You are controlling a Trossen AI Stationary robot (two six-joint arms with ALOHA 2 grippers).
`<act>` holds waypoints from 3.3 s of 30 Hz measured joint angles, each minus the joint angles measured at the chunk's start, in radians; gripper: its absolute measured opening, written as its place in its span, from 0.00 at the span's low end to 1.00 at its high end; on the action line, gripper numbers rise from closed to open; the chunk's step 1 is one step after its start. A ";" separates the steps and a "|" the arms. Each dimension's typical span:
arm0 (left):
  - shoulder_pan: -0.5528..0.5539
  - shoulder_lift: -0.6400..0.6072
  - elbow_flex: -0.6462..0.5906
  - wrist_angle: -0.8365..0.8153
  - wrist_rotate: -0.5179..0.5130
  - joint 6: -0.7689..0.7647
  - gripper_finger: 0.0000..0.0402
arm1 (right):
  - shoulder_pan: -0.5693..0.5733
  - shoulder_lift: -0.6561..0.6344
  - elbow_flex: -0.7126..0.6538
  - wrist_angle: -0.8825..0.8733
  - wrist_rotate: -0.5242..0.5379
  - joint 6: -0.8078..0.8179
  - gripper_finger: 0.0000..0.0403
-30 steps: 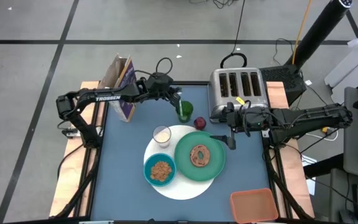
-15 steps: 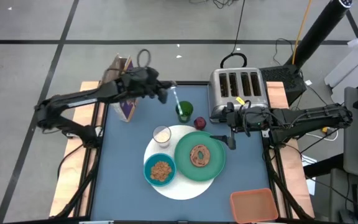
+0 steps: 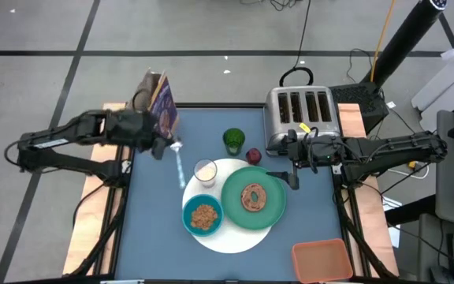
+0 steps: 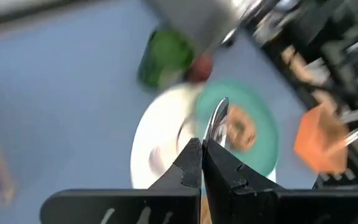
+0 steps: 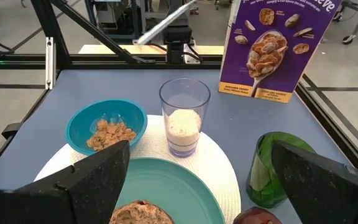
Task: Arrange a breakfast setting
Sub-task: Put the green spoon into the blue table mat, then return to home position
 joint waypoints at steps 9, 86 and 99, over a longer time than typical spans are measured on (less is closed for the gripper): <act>-0.315 0.002 -0.116 -0.126 -0.100 -0.370 0.01 | 0.000 0.000 0.000 0.000 0.000 0.000 0.94; -0.501 0.000 -0.845 0.464 -0.031 -0.850 0.33 | 0.000 0.000 0.000 0.001 0.000 -0.002 0.94; -0.518 -0.074 -0.845 0.599 0.102 -0.892 0.28 | 0.000 -0.006 0.000 0.006 -0.001 0.000 0.93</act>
